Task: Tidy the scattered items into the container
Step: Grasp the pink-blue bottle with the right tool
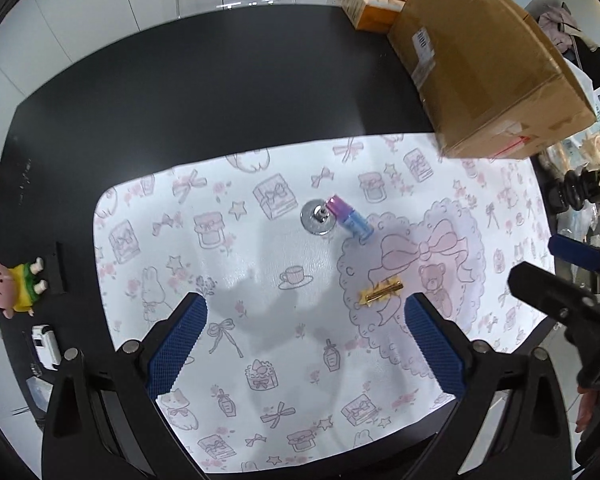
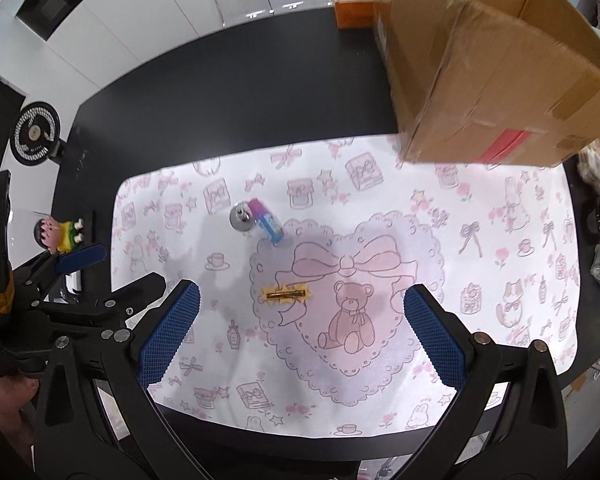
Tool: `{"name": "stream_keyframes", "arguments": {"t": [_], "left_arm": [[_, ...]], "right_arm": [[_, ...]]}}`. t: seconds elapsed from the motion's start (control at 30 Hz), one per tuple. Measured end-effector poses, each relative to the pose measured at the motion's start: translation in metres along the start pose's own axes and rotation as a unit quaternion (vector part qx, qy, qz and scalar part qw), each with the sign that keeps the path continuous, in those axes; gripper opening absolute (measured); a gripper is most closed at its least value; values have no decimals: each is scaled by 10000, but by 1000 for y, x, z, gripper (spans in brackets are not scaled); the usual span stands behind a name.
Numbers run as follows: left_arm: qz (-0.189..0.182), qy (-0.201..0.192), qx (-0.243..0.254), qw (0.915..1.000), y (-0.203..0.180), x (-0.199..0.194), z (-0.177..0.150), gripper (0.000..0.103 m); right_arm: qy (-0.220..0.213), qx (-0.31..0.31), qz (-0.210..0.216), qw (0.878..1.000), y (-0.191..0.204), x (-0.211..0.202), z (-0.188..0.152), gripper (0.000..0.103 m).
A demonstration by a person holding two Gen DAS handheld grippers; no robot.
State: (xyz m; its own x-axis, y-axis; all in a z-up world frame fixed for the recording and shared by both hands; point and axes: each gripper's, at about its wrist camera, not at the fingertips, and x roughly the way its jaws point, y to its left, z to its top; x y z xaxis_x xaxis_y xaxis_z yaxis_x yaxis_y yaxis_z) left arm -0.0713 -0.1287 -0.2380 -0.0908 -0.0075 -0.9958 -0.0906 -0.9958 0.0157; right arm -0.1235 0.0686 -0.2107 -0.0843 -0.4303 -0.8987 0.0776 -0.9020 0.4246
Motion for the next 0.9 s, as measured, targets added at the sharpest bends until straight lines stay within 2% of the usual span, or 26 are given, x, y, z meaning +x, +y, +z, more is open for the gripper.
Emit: {"name": "stream_keyframes", "arguments": {"t": [0.4,0.8,0.87,0.9], "left_arm": [[-75,401,-506,9979,41,43,-24,99],[20,643,-1286,9896,89,62,-51,99],[-1,676,-1431,9874,96,63,-55,99],[-28,681,-1524,9860,99,64,-58,99]], "right_arm": [[253,-324,40,9991,18,57,8,101],[759,-1099,-44,9910,43,128,33,70],[880,-1181,-31,9891,44,138,37,58],[940,-1226,-25,9880,45,143,38,55]]}}
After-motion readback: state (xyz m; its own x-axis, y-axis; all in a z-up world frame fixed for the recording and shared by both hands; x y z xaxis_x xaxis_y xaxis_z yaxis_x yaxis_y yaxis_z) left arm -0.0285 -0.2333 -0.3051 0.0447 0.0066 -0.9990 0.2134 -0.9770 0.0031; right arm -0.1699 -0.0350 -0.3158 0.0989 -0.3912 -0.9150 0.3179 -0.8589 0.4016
